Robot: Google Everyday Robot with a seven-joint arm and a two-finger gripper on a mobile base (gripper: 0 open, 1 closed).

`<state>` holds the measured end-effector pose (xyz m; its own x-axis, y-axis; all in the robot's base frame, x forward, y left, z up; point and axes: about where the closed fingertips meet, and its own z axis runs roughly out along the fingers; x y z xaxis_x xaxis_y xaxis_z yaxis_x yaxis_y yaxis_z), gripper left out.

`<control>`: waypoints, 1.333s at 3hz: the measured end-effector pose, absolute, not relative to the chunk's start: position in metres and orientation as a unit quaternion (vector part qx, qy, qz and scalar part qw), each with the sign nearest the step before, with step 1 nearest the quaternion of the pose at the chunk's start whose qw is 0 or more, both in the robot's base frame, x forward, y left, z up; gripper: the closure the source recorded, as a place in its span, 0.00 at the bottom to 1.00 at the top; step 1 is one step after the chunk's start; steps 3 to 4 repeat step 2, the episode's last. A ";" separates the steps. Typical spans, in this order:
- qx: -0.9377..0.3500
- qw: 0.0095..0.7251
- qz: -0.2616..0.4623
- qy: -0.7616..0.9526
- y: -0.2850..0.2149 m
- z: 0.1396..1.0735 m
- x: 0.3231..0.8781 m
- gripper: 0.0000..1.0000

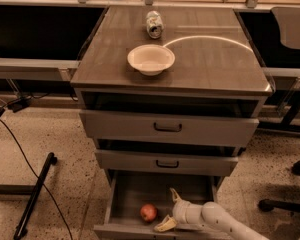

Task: Place apple into bottom drawer

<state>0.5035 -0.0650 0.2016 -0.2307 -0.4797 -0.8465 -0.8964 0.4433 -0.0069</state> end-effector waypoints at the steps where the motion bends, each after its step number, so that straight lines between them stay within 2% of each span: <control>1: -0.468 0.460 0.254 0.710 -0.084 0.245 0.481 0.00; 4: -0.462 0.463 0.250 0.714 -0.093 0.244 0.478 0.00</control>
Offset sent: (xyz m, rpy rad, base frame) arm -0.0180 -0.0156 0.0364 0.0492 -0.0833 0.0127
